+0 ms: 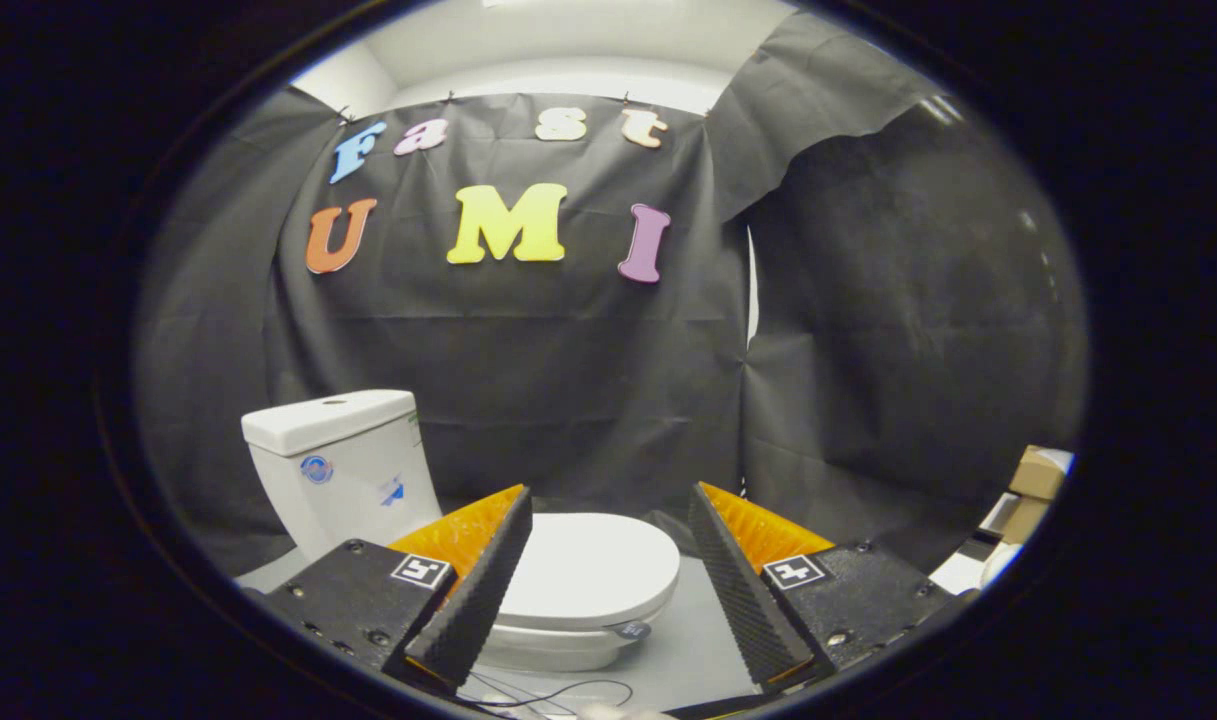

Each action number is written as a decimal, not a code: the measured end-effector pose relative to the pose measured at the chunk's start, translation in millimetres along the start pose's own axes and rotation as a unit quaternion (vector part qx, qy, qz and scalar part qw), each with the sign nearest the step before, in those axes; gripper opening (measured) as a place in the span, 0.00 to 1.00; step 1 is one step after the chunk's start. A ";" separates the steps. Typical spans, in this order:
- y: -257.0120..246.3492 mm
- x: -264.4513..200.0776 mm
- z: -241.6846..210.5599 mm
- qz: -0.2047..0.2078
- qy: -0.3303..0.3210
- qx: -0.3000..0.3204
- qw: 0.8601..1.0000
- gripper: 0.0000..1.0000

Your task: Open the toilet lid.

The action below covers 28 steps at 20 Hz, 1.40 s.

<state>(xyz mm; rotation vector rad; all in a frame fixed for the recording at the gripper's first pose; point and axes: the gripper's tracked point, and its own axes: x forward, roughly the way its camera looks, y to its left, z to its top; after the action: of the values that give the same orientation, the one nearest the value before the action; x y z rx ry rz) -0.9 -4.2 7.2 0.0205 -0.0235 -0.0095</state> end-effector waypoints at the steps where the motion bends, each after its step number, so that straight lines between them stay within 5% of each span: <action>1: 2.1 1.8 -2.2 0.002 0.002 -0.002 1.000 0.99; 8: -26.6 36.6 0.8 -0.017 0.008 0.006 1.000 0.99; 16: -71.5 95.2 -46.9 -0.026 0.088 0.130 0.987 0.99; 28: -80.9 137.2 -201.1 -0.018 0.255 0.311 0.915 0.95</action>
<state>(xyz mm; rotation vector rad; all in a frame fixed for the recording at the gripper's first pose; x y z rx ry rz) 140.2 -82.3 -192.3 0.6627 0.4997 -0.0335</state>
